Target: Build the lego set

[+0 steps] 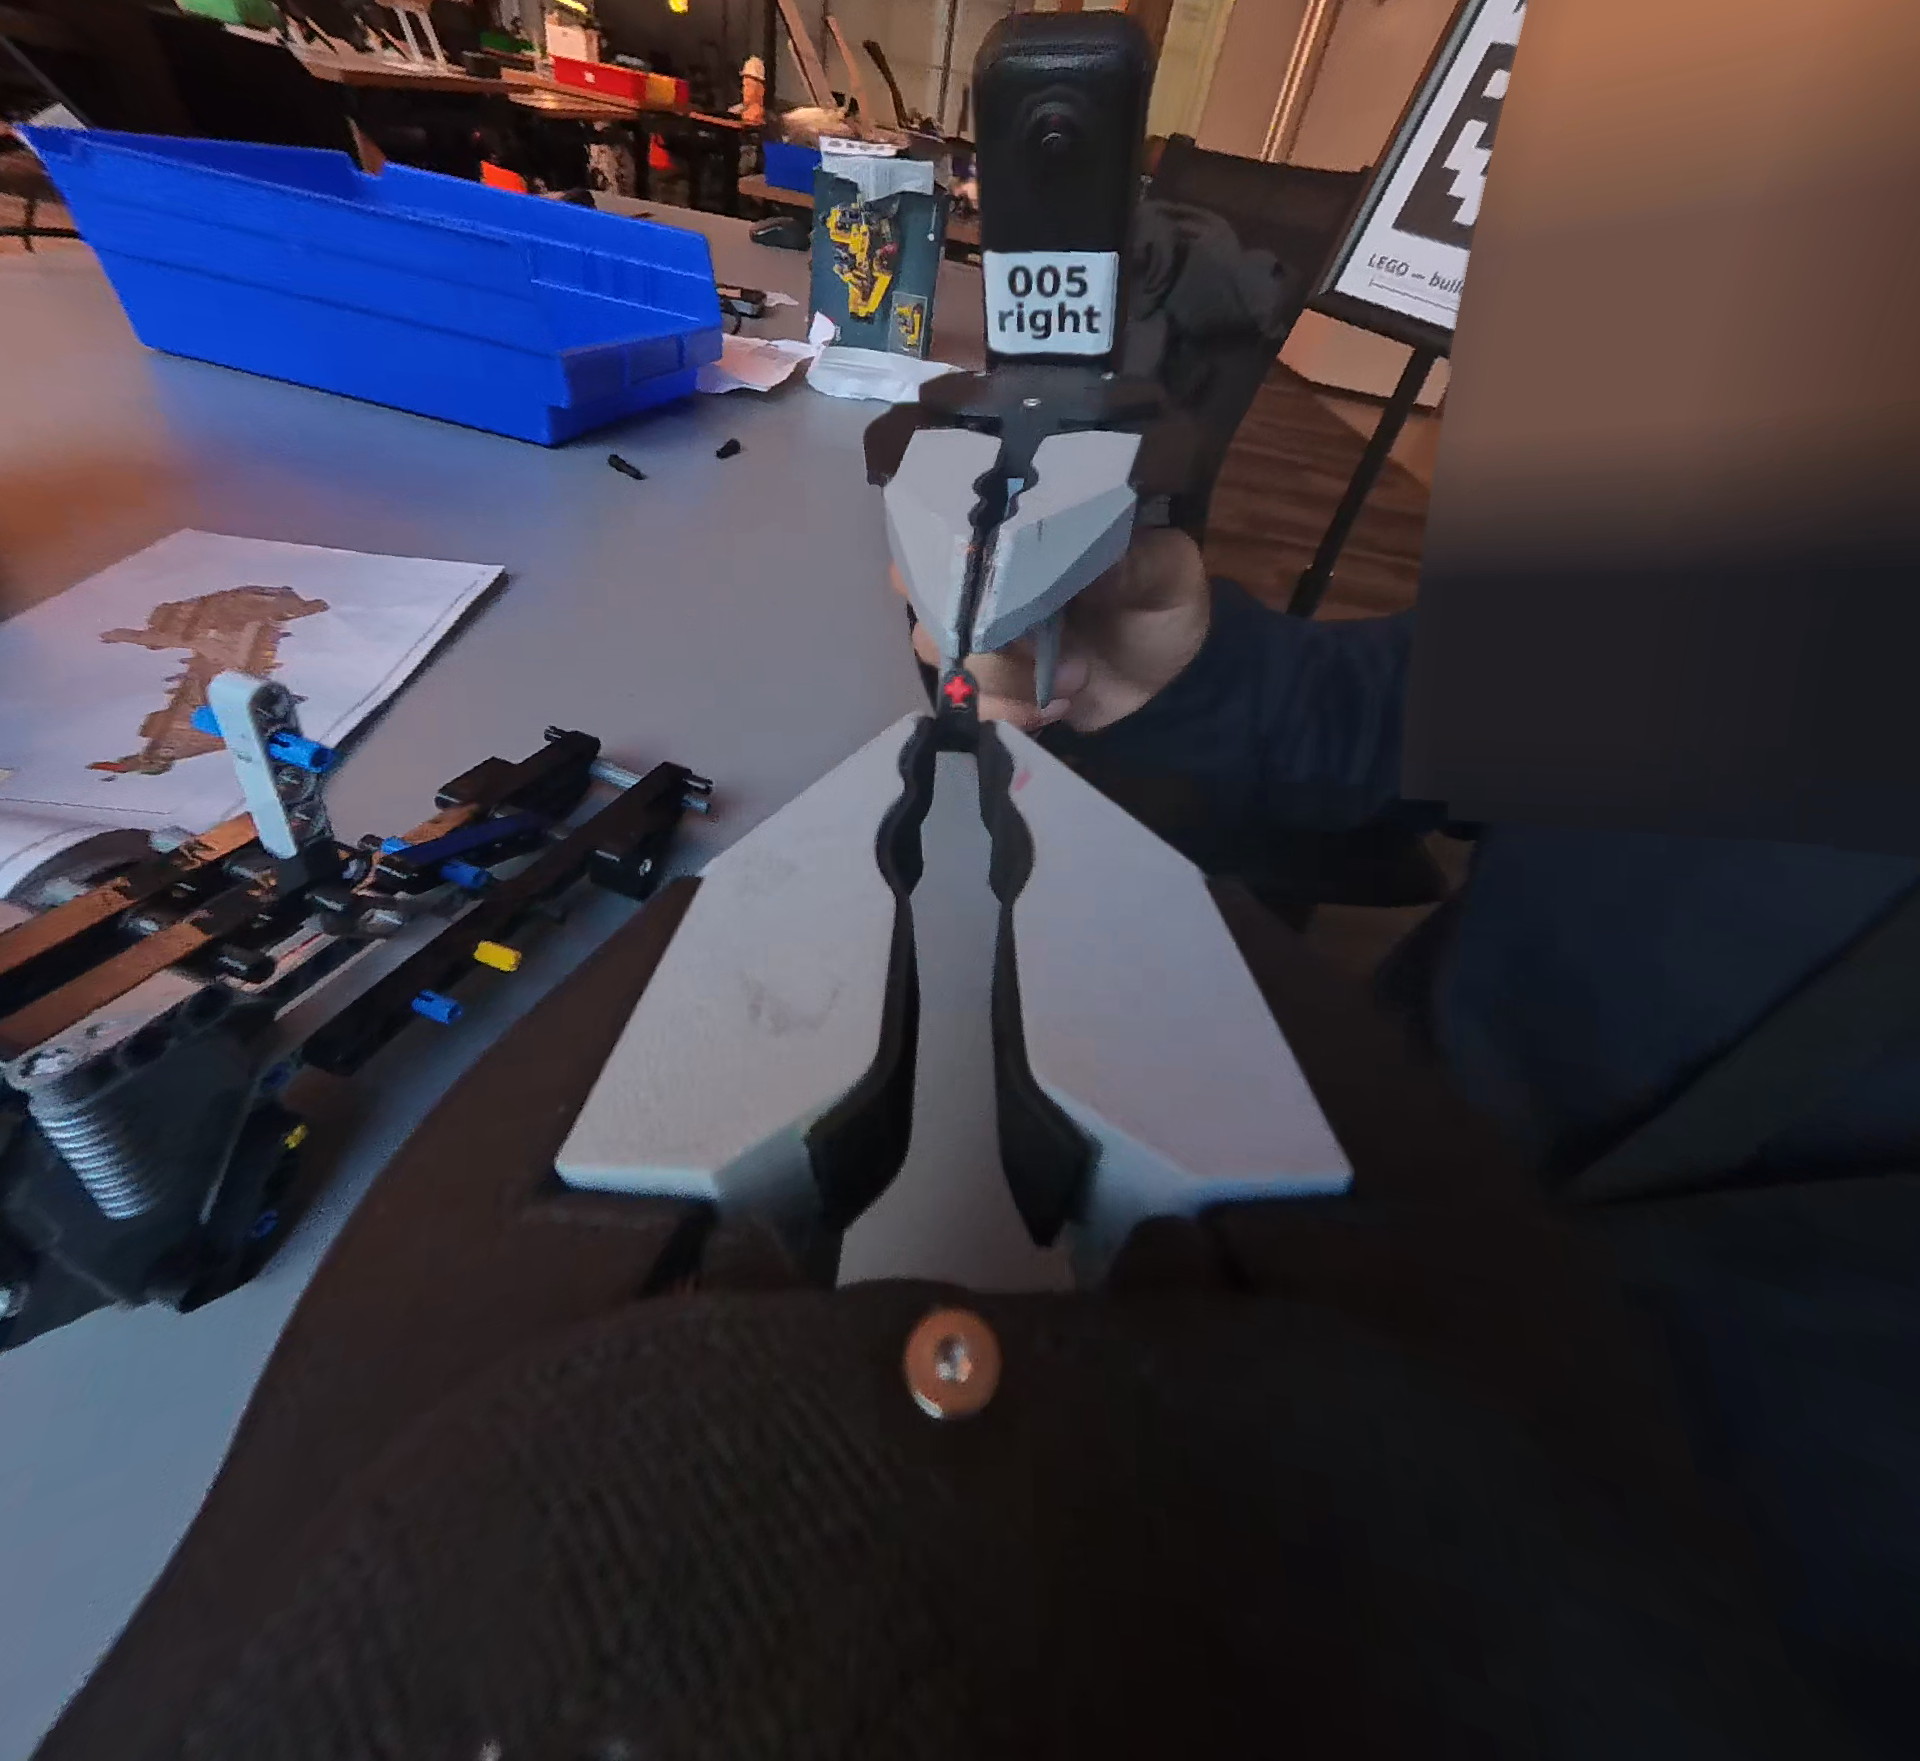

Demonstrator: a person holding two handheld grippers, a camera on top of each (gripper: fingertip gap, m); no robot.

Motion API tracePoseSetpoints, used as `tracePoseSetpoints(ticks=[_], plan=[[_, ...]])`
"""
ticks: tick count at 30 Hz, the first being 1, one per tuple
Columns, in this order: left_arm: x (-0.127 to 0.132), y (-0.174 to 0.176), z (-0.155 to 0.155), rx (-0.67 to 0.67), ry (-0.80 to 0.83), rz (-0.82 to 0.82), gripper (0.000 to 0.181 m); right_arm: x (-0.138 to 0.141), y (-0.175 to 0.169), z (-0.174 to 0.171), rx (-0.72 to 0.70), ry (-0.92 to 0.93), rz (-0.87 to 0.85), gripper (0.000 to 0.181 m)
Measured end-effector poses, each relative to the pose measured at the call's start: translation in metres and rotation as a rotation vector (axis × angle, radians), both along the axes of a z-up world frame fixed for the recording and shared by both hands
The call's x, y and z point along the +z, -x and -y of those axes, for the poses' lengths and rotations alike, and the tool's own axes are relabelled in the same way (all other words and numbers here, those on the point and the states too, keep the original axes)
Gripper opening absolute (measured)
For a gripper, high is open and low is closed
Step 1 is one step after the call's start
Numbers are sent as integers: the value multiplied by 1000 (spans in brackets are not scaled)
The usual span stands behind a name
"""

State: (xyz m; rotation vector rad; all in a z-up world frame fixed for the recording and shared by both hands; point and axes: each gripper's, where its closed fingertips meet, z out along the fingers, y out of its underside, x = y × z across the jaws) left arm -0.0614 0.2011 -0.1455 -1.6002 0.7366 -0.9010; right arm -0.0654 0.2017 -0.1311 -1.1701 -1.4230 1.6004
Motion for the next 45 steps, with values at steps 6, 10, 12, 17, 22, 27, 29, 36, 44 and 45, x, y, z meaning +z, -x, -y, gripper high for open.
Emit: tracePoseSetpoints(ticks=[6, 10, 12, 17, 22, 27, 29, 36, 44, 45], plan=[[0, -1, -1, -4, 5, 11, 5, -2, 1, -1, 13, -6, 8, 0], [0, -1, -2, 1, 5, 10, 5, -3, -1, 0, 18, -22, 12, 0], [0, -2, -2, -1, 6, 10, 5, -3, -1, -1, 12, -49, 21, 1], [2, -4, -1, -3, -14, 10, 5, -3, -3, -1, 2, -94, 37, 0], [3, -7, 1, -1, -29, 8, 5, -2, -4, 0, 3, -95, 29, 0], [4, -9, 2, -6, -37, 12, 5, -1, -5, 0, 11, -102, 28, 2], [5, -9, 2, -1, -43, 17, 5, -1, -6, 2, 23, -107, 38, 5], [4, -10, 2, 3, -53, 6, 5, -3, -6, 4, 25, -139, 48, 2], [5, -12, 5, -2, -89, -14, 5, -3, -7, 7, 26, -255, 70, 2], [4, -12, 5, -4, -93, -25, 5, -4, -7, 7, 33, -261, 70, 1]])
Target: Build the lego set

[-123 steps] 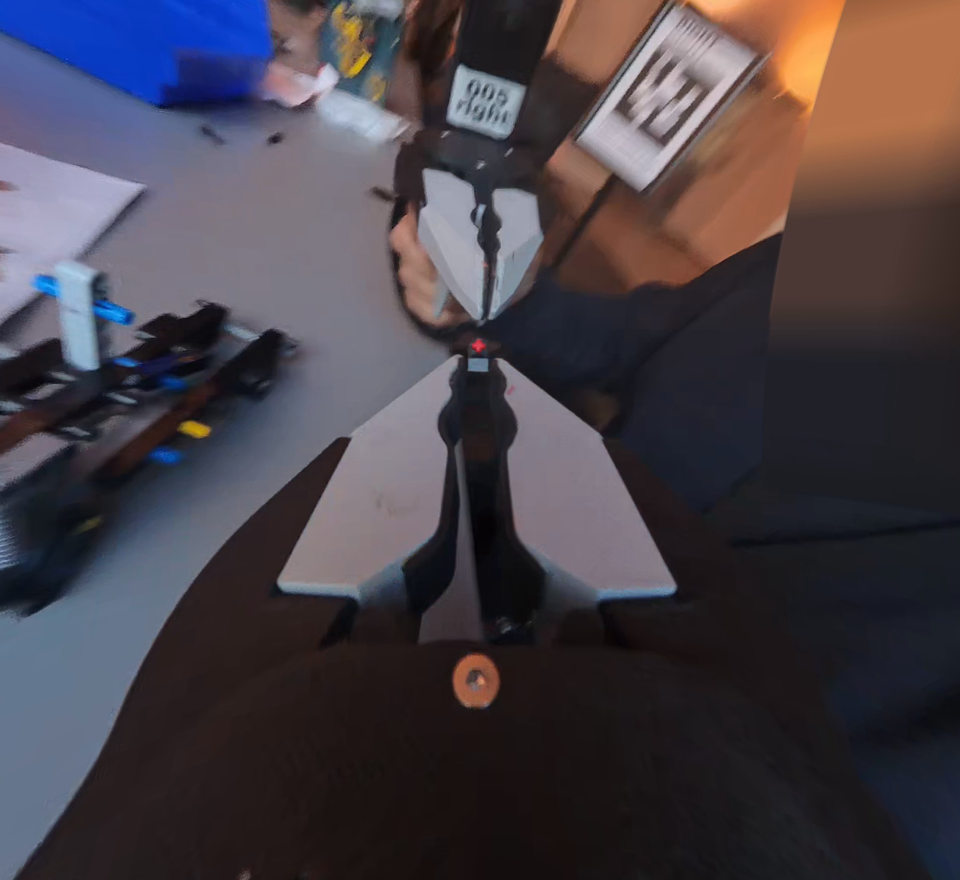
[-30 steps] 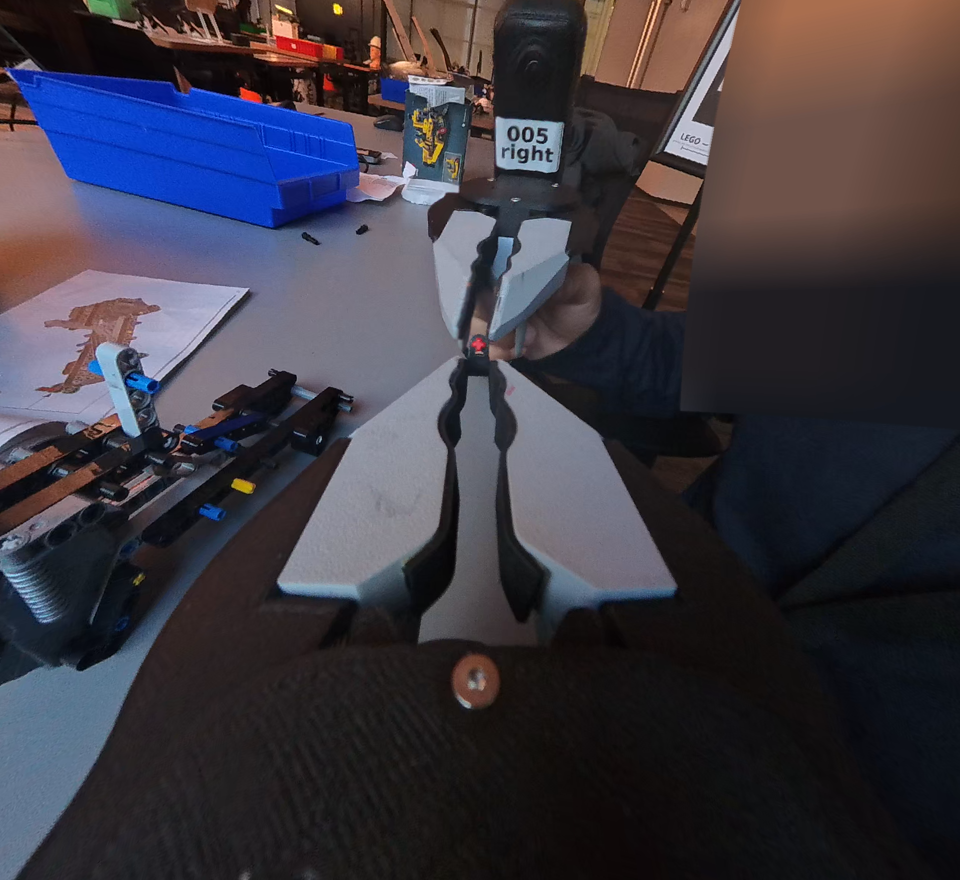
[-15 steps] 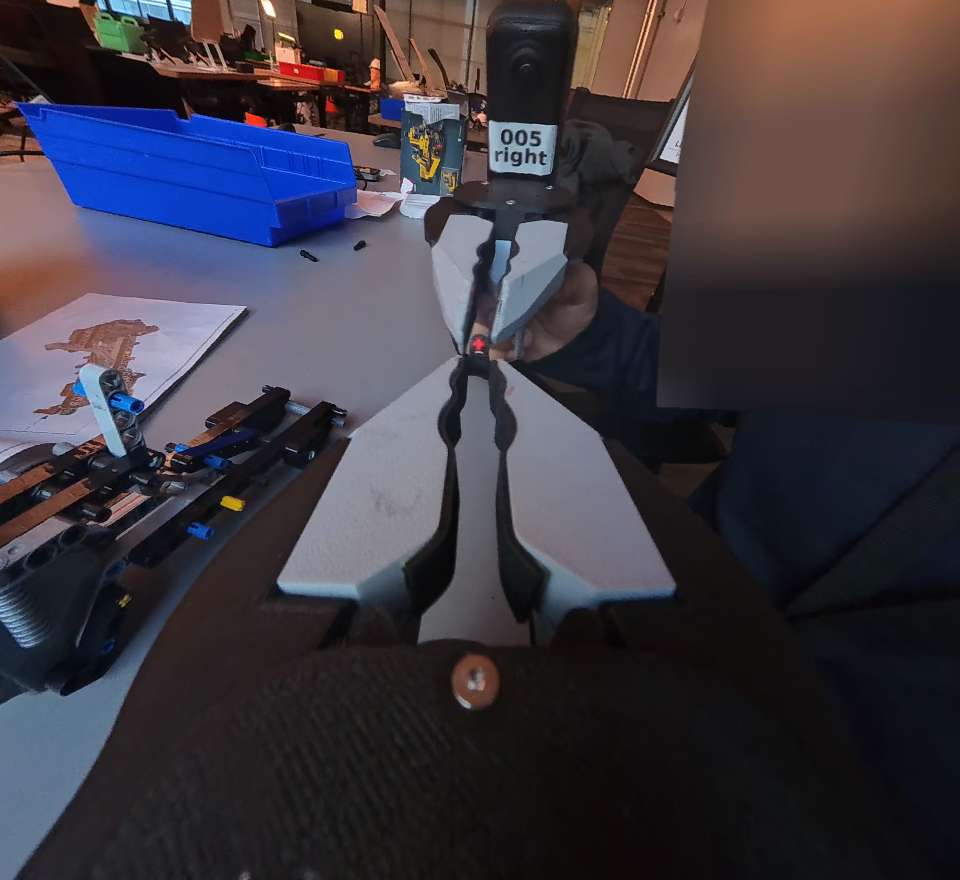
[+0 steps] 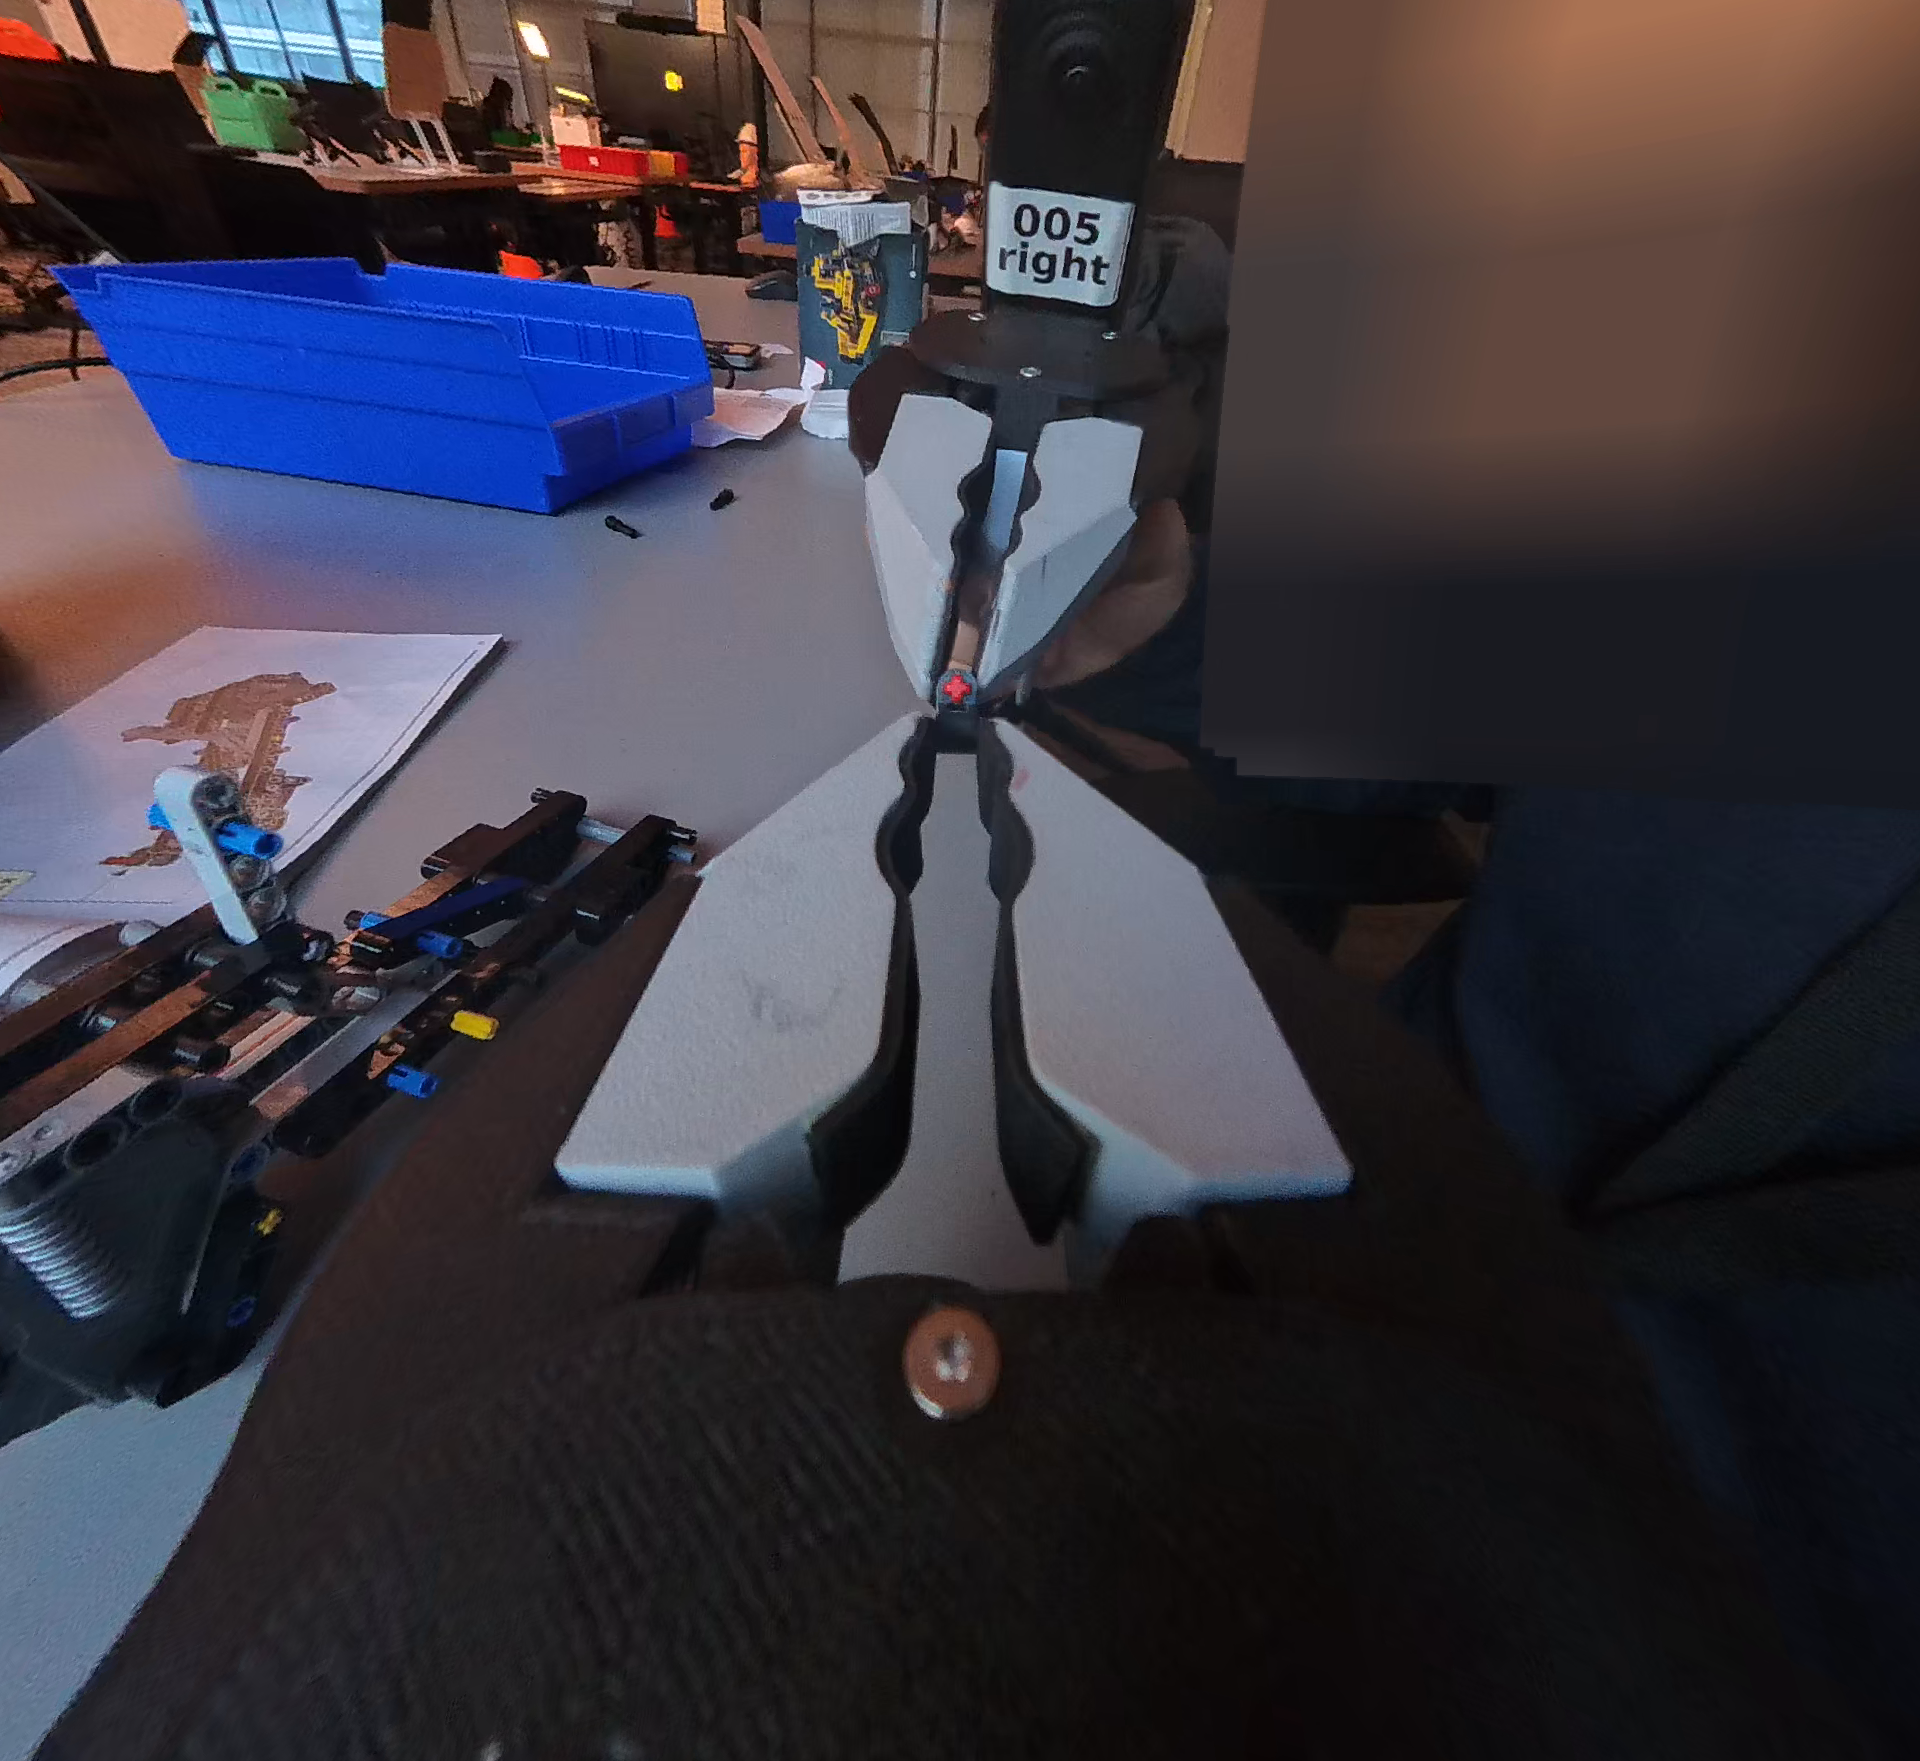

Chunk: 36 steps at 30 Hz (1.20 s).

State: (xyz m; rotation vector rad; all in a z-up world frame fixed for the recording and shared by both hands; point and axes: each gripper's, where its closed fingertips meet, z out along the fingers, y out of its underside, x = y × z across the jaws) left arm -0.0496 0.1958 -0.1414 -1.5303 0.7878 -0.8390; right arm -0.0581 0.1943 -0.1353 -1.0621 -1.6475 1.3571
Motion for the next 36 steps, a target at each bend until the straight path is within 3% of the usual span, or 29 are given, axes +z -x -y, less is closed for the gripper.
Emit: tracePoseSetpoints(ticks=[6, 10, 19, 36], plan=[[-13, 2, 1, -50, 106, -40, 4, -14, 2, 1, 33, -33, 7, 0], [-18, 6, 1, -91, 195, -24, 4, -17, 7, 1, 51, 42, -9, 0], [3, 13, -10, -52, 147, 141, 4, 6, 13, -10, 65, 260, -48, 0], [10, 13, -10, 5, 63, 145, 5, 14, 11, -10, 23, 154, -46, 0]])
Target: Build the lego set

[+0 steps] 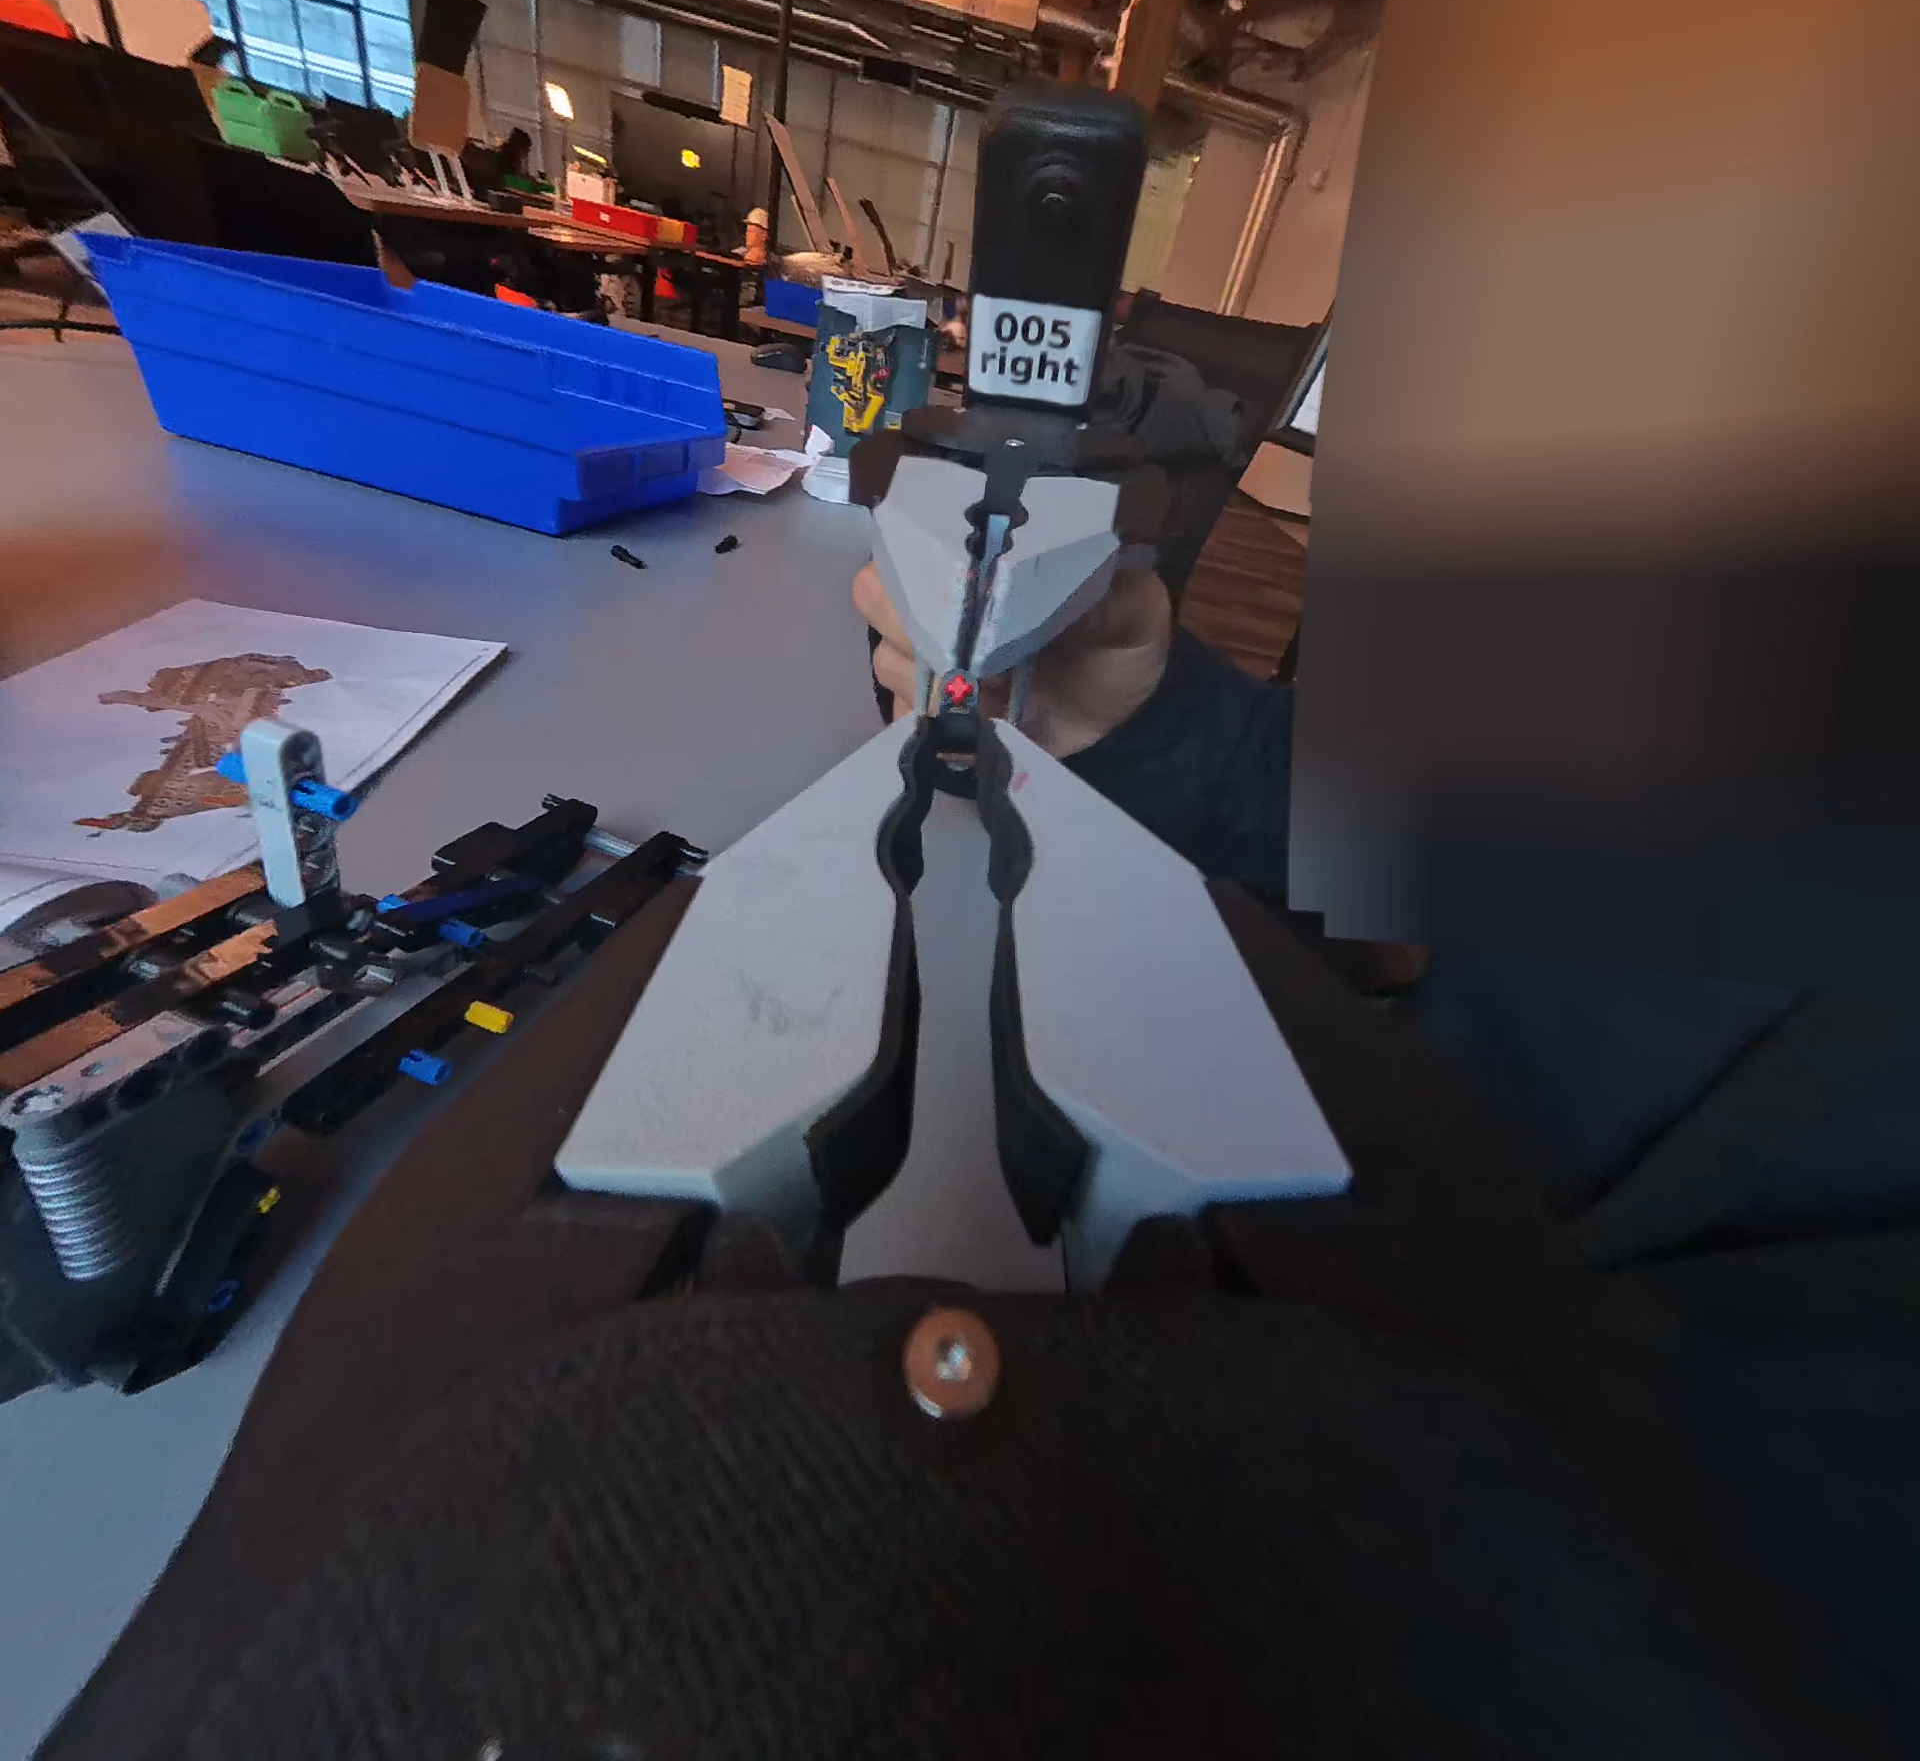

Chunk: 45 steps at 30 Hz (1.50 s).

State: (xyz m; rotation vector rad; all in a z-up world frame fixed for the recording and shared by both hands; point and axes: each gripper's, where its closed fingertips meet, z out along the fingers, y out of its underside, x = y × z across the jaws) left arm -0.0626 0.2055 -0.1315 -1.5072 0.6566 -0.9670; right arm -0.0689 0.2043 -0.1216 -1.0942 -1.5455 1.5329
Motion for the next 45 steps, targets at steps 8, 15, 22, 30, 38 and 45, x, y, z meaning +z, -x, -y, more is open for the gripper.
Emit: tracePoseSetpoints(ticks=[8, 15, 22, 30, 38, 45], plan=[[2, -4, 3, 34, -96, -62, 5, -1, -4, 4, 17, -219, 75, 2], [1, -5, 5, 37, -120, -87, 5, -4, -6, 6, 57, -363, 138, 1], [-9, -8, 3, 71, -144, -198, 4, -18, -8, 5, 119, -536, 268, 0], [-17, -3, -2, 79, -98, -243, 4, -25, -2, -1, 69, -524, 223, 0], [-26, -22, 4, -11, -74, -287, 4, -12, 9, 14, 120, -174, 25, 0], [-16, -7, -2, 34, -59, -201, 5, 5, -18, -13, 46, -148, 52, 3]])
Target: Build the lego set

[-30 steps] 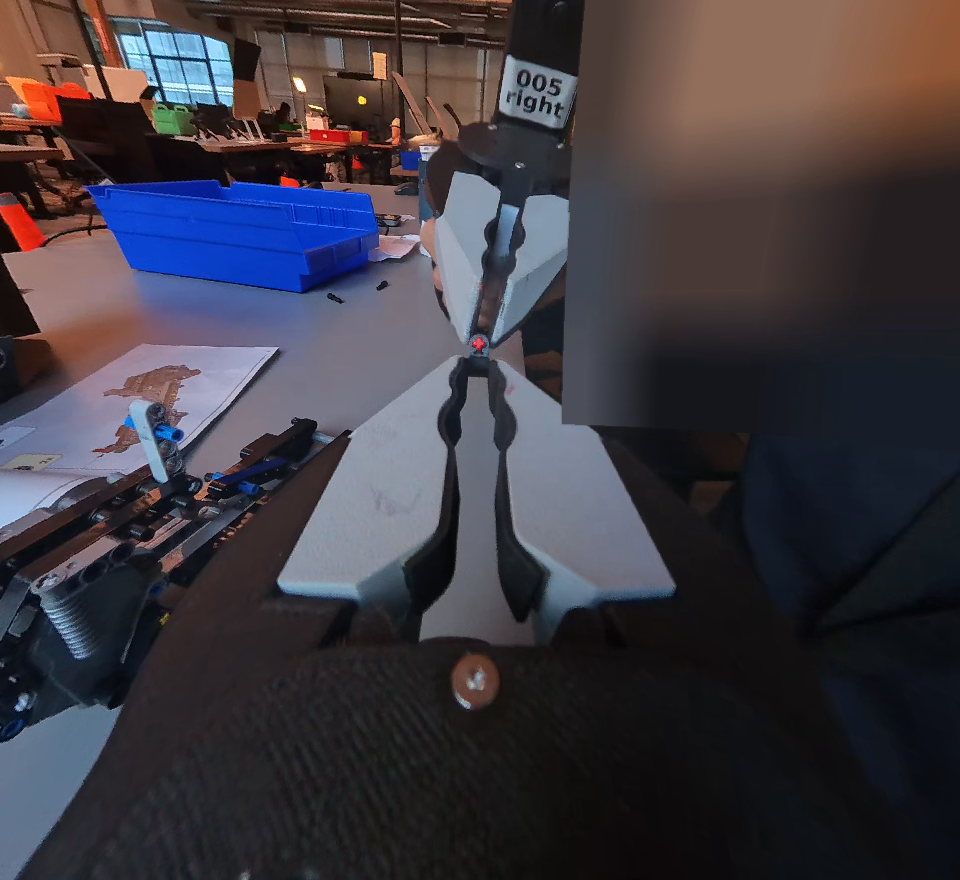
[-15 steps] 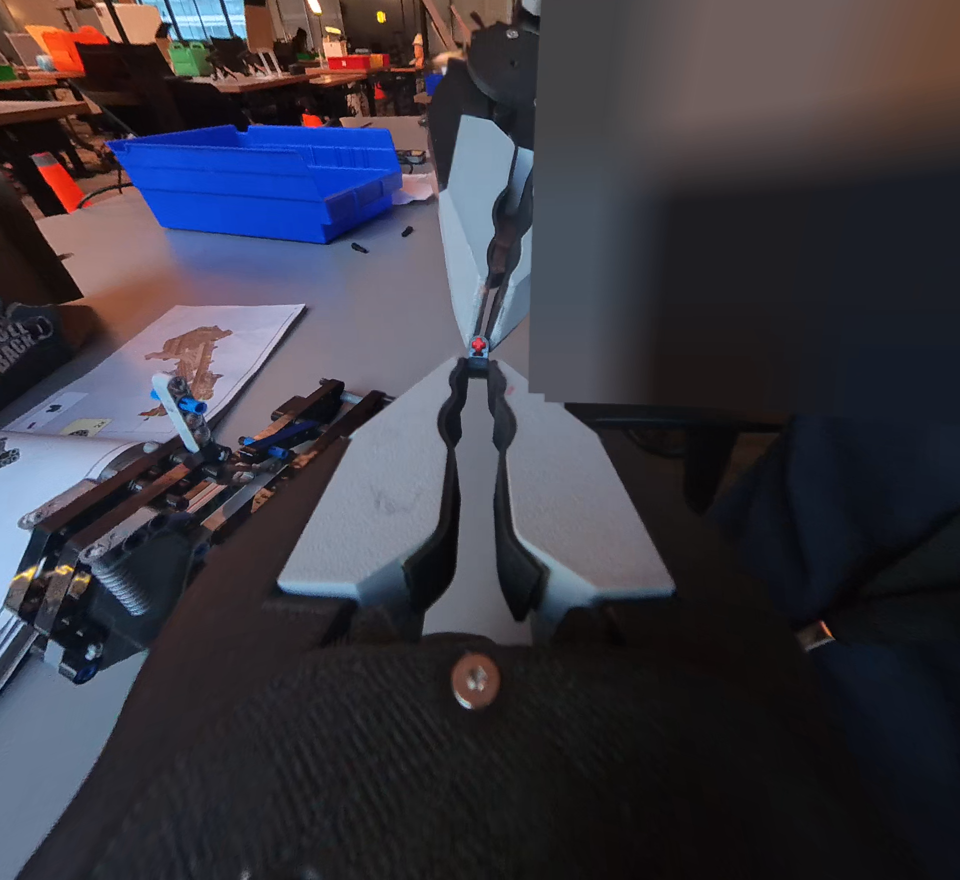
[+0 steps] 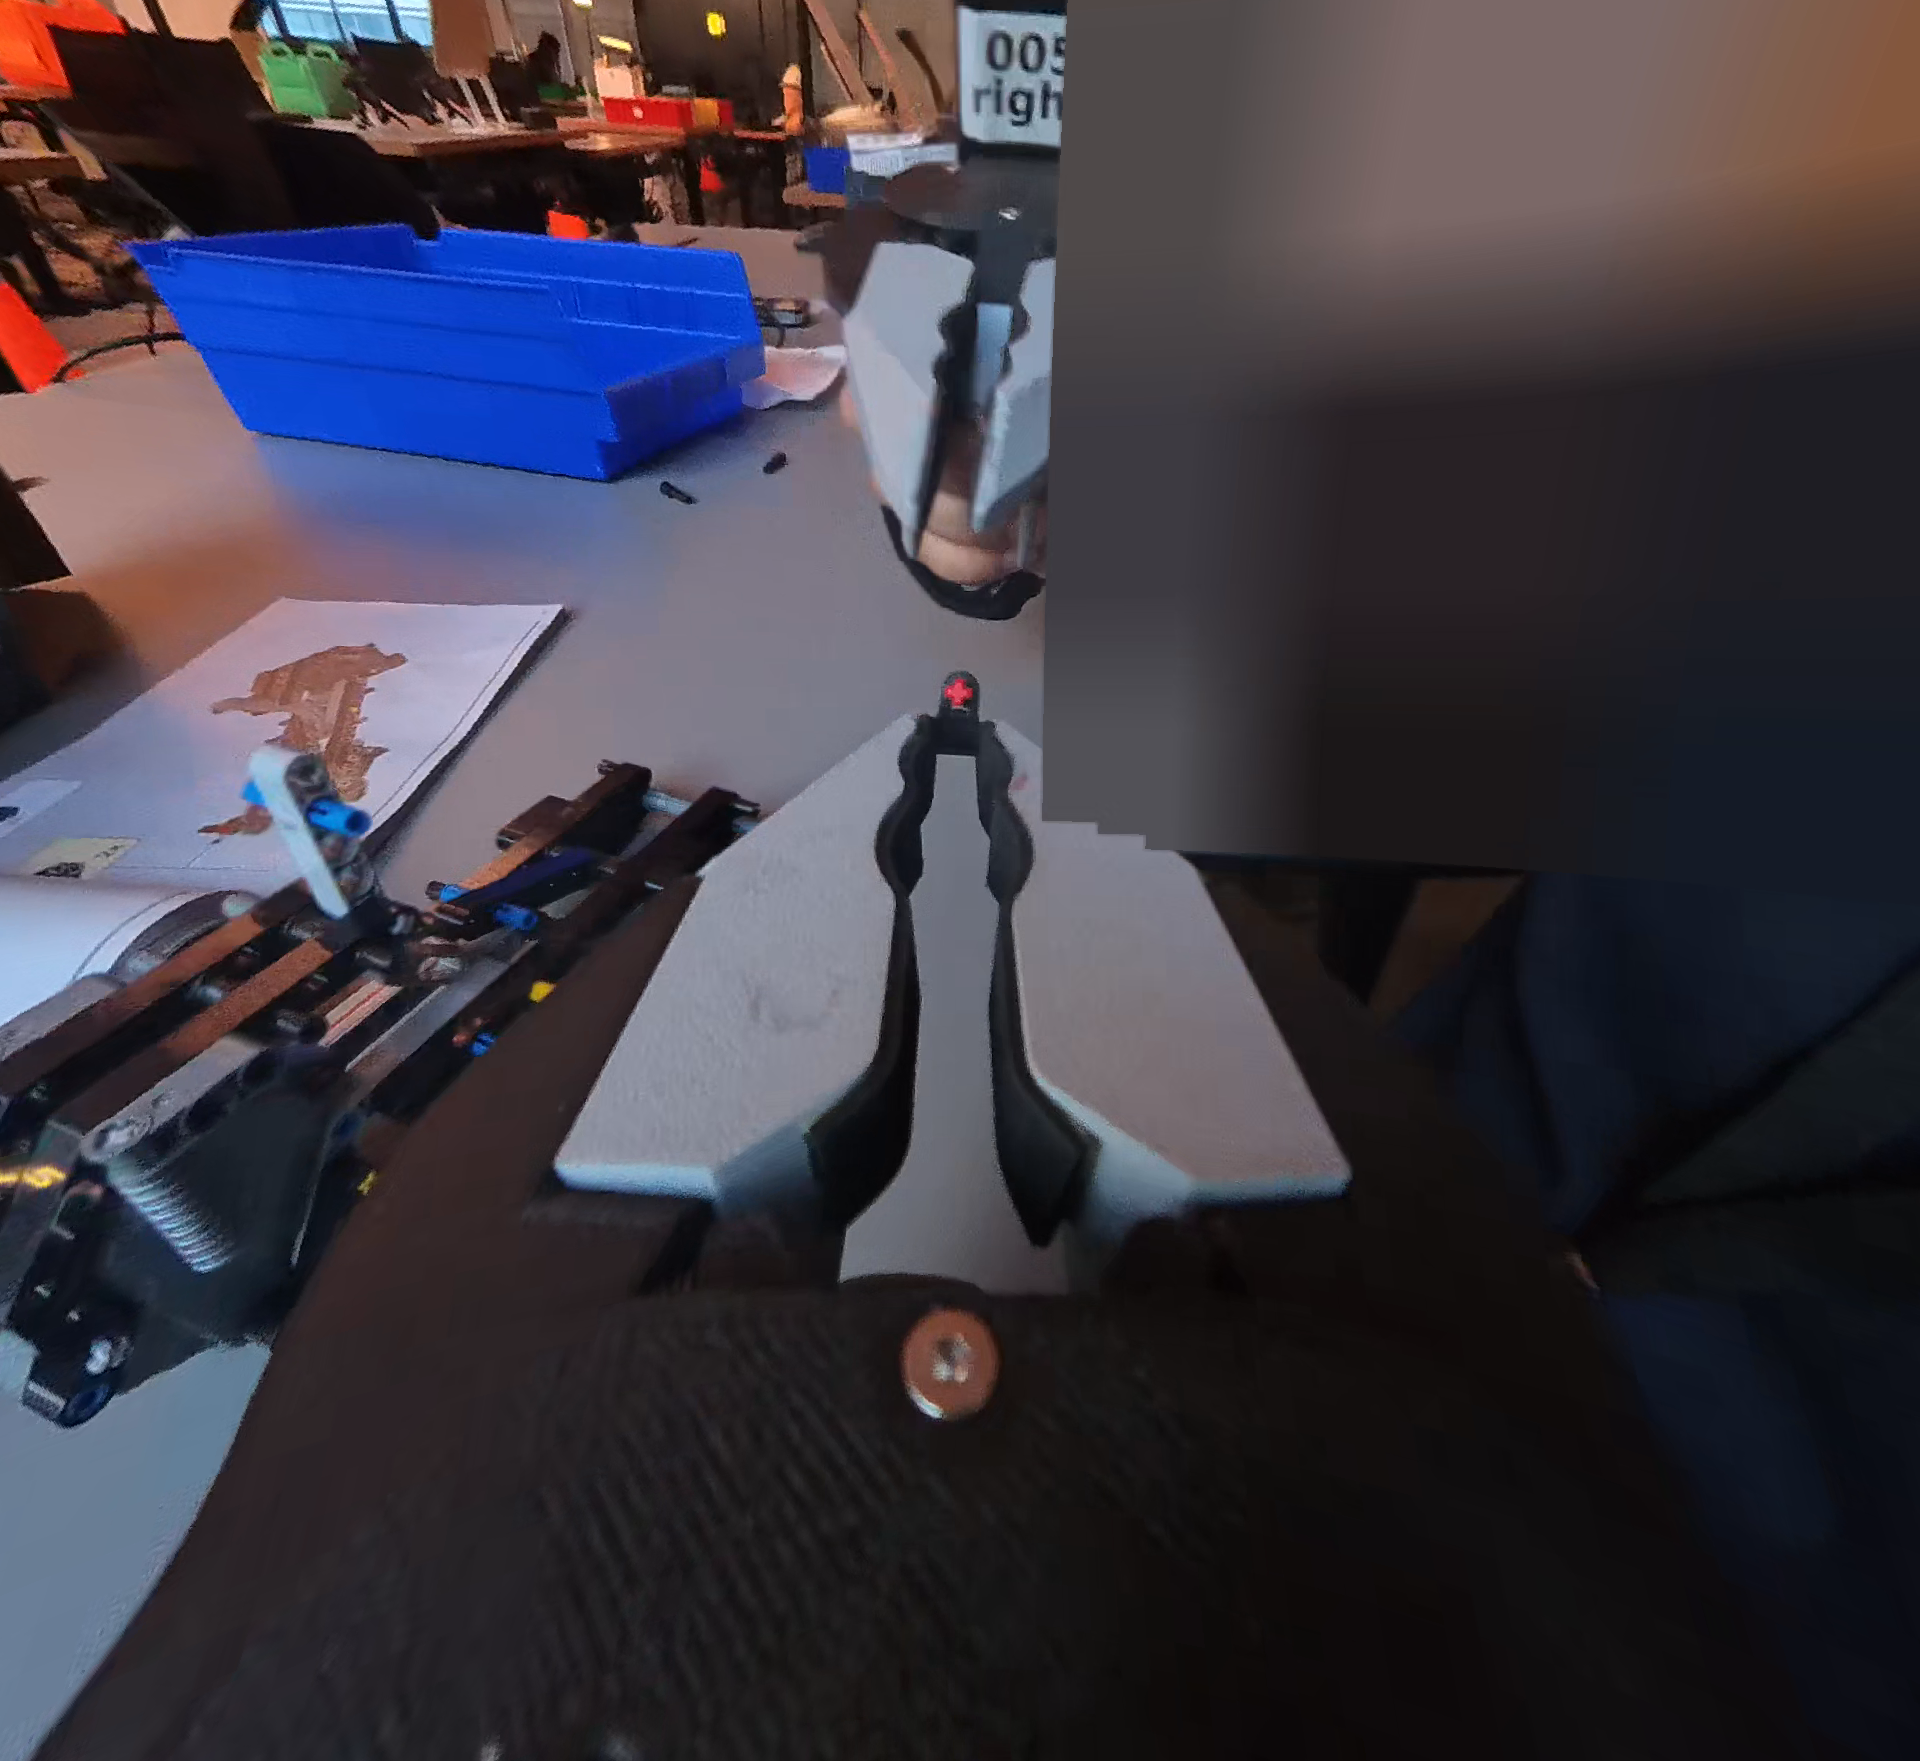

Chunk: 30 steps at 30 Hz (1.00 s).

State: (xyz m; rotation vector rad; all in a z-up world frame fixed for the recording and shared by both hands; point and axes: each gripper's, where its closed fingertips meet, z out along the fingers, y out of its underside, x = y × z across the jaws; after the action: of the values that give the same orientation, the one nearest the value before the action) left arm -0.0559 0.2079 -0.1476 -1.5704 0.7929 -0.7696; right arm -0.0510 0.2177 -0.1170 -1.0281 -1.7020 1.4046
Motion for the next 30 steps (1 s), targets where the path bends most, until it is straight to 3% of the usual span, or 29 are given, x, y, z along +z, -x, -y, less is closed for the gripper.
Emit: tracePoseSetpoints(ticks=[5, 10, 30], plan=[[3, 3, -1, -5, 6, 34, 4, -14, 3, 7, -31, -64, 76, 11], [2, 3, -2, 13, -7, 14, 4, -25, 12, 8, -64, -206, 154, 2], [-6, 3, -7, 62, -24, -67, 5, -35, 13, 5, -13, -411, 364, 3]])
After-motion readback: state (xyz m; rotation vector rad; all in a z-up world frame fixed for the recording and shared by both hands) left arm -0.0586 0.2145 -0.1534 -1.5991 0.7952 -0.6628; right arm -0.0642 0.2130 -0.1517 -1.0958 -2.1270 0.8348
